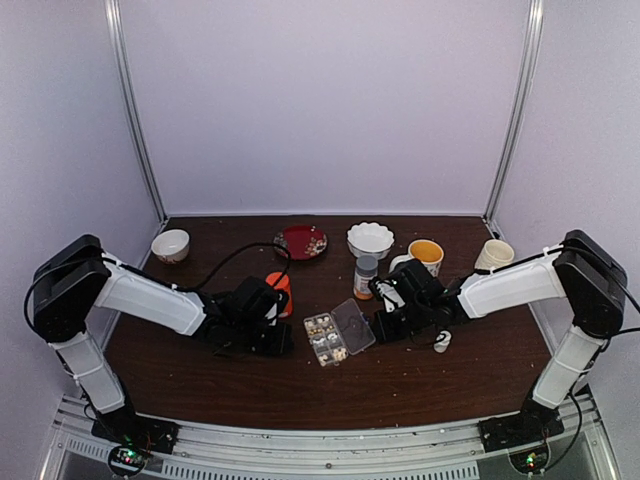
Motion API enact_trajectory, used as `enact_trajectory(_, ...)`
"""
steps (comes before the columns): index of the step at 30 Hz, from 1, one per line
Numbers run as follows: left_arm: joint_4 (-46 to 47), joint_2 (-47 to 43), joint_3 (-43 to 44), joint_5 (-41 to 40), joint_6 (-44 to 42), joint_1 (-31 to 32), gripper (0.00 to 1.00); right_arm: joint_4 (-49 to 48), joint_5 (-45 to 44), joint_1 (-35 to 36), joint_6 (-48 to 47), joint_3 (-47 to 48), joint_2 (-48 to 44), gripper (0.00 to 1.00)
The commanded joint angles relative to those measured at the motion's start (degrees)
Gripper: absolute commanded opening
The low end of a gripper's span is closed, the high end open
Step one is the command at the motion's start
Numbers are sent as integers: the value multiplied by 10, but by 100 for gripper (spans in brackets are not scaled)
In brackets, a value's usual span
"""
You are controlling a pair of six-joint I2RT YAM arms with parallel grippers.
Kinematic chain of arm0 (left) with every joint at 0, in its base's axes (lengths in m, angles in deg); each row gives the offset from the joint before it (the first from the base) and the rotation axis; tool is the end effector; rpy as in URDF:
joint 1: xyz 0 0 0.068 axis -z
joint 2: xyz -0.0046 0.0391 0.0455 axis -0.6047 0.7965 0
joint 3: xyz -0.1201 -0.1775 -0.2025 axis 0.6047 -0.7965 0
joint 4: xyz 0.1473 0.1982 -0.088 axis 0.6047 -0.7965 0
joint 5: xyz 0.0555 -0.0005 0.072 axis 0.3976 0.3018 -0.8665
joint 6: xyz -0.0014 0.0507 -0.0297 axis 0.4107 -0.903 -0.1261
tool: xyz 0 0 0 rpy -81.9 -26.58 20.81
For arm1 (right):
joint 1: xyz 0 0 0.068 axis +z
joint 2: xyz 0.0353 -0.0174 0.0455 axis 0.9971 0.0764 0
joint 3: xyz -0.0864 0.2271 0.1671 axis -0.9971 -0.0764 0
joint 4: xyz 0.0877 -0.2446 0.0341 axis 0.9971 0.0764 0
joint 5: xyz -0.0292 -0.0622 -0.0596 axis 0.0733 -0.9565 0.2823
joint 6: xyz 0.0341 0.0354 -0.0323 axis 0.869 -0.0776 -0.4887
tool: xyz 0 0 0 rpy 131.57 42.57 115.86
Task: Sort the pills into containers
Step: Close the lid of the pill container.
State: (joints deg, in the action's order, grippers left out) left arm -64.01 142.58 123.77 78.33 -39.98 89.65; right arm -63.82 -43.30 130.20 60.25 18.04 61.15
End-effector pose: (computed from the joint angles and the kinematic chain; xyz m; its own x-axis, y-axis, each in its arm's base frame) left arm 0.1961 -0.2587 0.1450 -0.9267 -0.0065 -0.3757 0.1862 0.8606 -0.4741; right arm 0.2266 0.2398 0.1602 -0.8762 -0.2242 -0.4266 -0.4295 0.7647 0.4804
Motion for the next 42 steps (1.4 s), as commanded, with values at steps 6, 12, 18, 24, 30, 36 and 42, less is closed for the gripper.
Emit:
enact_trajectory(6, 65, 55, 48, 23, -5, 25, 0, -7, 35, 6, -8, 15, -20, 0)
enact_trajectory(12, 67, 68, 66, 35, -7, 32, 0, 16, 24, 32, -14, 38, -33, 0)
enact_trajectory(18, 67, 72, 75, 44, -5, 35, 0, 19, 23, 55, -16, 57, -33, 0)
enact_trajectory(24, 78, 77, 78, 55, 0, 40, 0, 12, 40, 67, -22, 73, 0, 0)
enact_trajectory(30, 85, 85, 79, 63, 1, 43, 0, 12, 74, 72, -29, 99, 47, 0)
enact_trajectory(36, 77, 64, 61, 45, 3, 42, 0, 54, 48, 75, -42, 120, 85, 0)
enact_trajectory(42, 69, 4, 20, 10, 0, 43, 0, 79, 30, 75, -51, 125, 106, 0)
